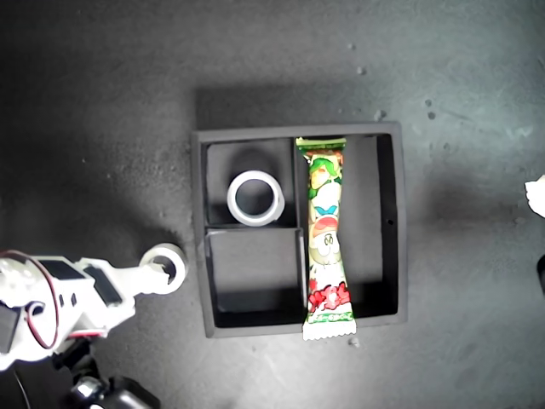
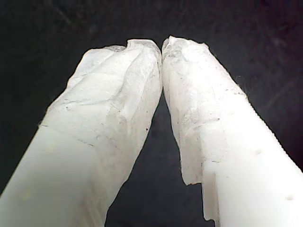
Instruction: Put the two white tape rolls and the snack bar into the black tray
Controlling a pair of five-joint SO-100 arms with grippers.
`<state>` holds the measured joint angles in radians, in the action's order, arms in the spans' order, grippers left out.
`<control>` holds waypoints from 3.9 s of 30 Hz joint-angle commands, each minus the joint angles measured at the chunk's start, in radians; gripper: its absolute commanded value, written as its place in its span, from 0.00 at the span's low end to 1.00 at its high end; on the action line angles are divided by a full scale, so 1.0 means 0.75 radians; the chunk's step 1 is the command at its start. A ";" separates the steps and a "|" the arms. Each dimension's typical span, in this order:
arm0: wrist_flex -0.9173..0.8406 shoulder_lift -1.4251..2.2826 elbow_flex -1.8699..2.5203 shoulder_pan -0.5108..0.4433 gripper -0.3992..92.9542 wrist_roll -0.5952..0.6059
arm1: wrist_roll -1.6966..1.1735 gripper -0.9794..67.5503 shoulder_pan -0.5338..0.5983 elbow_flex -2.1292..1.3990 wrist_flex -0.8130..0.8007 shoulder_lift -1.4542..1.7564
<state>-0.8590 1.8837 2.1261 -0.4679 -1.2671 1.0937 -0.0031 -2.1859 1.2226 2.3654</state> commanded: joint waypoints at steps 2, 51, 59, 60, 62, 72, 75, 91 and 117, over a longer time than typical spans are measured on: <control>0.041 -0.010 0.000 -0.014 0.19 0.012 | 0.043 0.01 0.010 -0.106 -0.092 0.119; 0.094 -0.274 0.059 0.143 0.18 -0.006 | 0.037 0.01 0.139 -0.288 -0.297 0.131; 0.092 -0.284 0.084 0.164 0.18 -0.014 | 0.020 0.01 0.141 -0.276 -0.299 0.131; 0.092 -0.288 0.084 0.164 0.18 -0.018 | 0.018 0.01 0.141 -0.276 -0.299 0.131; 0.092 -0.295 0.084 0.164 0.18 -0.020 | 0.016 0.01 0.137 -0.274 -0.299 0.131; 0.076 -0.252 0.086 0.174 0.00 -0.035 | 0.008 0.01 0.131 -0.292 -0.317 0.131; -0.022 -0.164 0.053 0.178 0.00 -0.033 | 0.014 0.01 0.133 -0.303 -0.333 0.131; -0.906 -0.286 -1.213 0.305 0.00 0.344 | 0.192 0.01 0.035 -0.689 -0.493 0.323; -1.299 -1.419 -2.581 0.170 0.18 0.325 | 0.311 0.01 -0.022 -1.250 -0.266 1.078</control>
<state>-1.8147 0.7808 0.2424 -0.3237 -1.0232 1.3269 -0.0169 -3.1109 1.0078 3.1646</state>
